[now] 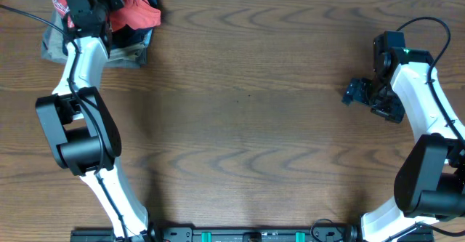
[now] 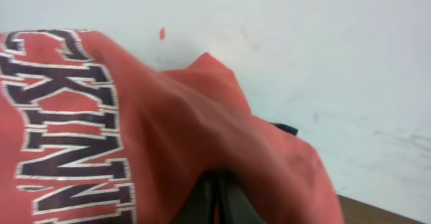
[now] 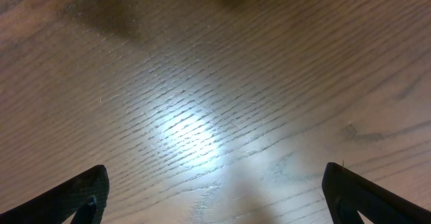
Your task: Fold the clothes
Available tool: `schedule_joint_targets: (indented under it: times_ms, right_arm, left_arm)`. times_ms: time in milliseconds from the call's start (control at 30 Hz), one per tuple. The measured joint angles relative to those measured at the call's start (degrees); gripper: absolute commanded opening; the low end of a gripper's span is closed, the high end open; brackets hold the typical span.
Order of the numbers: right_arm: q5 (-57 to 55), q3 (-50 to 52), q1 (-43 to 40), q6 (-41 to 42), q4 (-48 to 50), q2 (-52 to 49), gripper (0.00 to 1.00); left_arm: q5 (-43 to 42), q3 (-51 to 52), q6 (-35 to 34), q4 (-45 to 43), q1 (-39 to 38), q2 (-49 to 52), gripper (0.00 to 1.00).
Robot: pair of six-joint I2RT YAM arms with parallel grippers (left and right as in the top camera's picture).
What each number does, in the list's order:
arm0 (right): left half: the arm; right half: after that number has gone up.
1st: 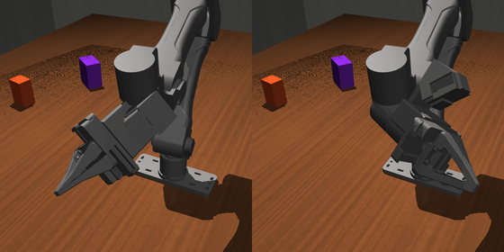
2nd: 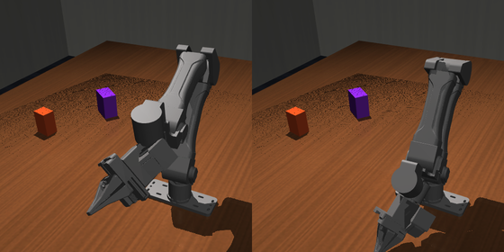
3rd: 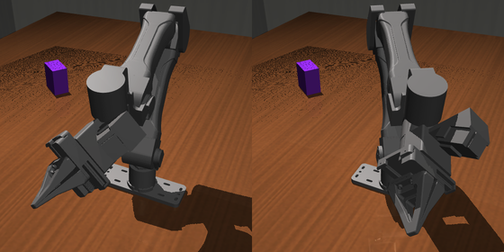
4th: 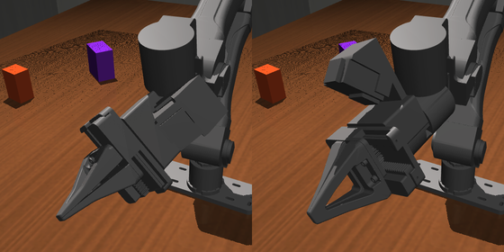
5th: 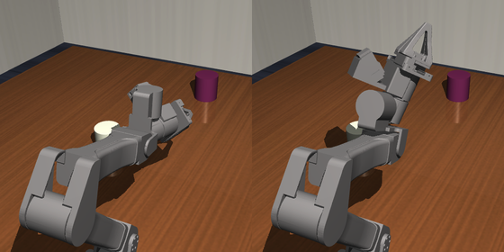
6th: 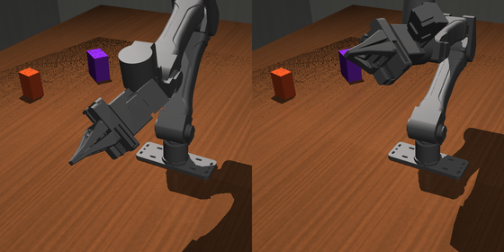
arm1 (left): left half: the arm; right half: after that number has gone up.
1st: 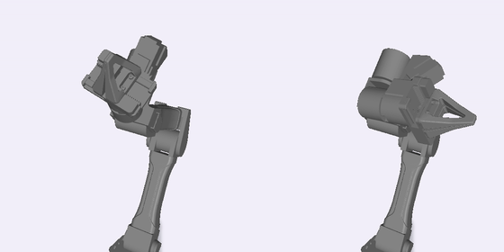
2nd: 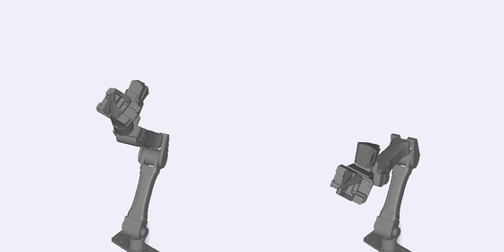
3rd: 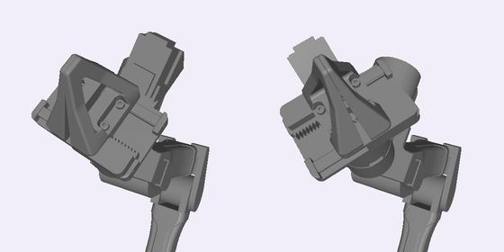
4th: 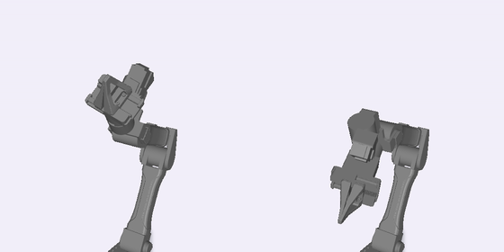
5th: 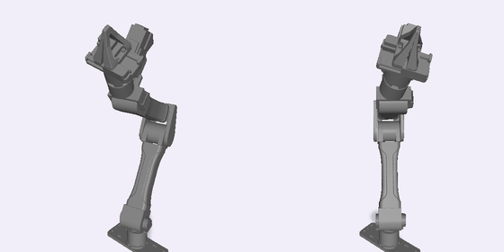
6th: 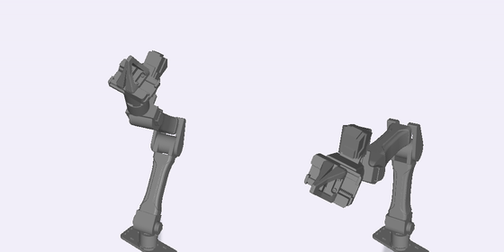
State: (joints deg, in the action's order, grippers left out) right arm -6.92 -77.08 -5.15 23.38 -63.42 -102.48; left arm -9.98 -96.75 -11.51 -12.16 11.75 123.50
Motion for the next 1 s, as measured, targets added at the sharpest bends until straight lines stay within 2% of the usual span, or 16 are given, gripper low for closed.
schedule_joint_targets:
  times_ms: [600, 700, 867, 1000]
  right_arm:
    - [0.0, 0.0, 0.0, 0.0, 0.0, 0.0, 0.99]
    - [0.0, 0.0, 0.0, 0.0, 0.0, 0.0, 0.99]
    - [0.0, 0.0, 0.0, 0.0, 0.0, 0.0, 0.99]
    - [0.0, 0.0, 0.0, 0.0, -0.02, 0.0, 0.99]
  left_arm:
    - [-2.14, 0.2, -0.24, -9.38, -4.44, 3.56, 0.06]
    - [-2.12, 0.33, -0.28, -5.66, -3.13, 1.25, 0.06]
    - [-2.08, 0.72, -0.42, 13.18, -0.74, -8.85, 0.06]
    - [-2.32, 0.24, -0.15, 21.16, -0.22, -15.08, 0.06]
